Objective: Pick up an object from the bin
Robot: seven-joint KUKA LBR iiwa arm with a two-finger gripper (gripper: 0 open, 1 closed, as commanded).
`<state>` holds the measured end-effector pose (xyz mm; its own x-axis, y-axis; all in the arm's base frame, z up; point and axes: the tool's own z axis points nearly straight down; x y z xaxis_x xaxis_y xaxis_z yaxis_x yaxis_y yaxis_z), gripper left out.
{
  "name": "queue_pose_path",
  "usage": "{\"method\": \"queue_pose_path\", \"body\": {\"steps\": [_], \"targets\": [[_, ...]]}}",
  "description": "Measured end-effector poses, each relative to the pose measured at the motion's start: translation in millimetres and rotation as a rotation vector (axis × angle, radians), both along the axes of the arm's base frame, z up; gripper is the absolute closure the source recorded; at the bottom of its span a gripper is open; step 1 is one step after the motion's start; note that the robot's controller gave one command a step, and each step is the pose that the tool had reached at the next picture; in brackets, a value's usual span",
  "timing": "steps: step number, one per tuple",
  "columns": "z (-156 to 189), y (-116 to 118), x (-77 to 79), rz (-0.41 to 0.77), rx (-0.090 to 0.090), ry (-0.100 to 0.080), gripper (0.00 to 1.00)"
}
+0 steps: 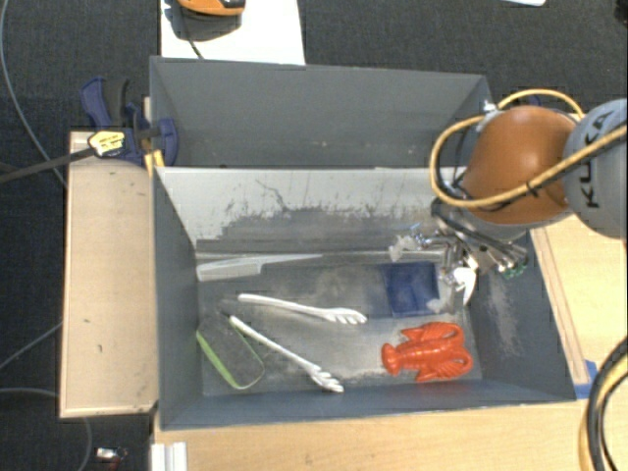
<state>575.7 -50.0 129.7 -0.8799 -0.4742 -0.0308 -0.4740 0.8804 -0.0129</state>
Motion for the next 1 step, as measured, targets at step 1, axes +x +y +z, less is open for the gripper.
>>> {"method": "queue_pose_path", "body": {"steps": [1], "targets": [[-25.9, -7.9, -13.8, 0.047, -0.001, -0.002, 0.0]]}}
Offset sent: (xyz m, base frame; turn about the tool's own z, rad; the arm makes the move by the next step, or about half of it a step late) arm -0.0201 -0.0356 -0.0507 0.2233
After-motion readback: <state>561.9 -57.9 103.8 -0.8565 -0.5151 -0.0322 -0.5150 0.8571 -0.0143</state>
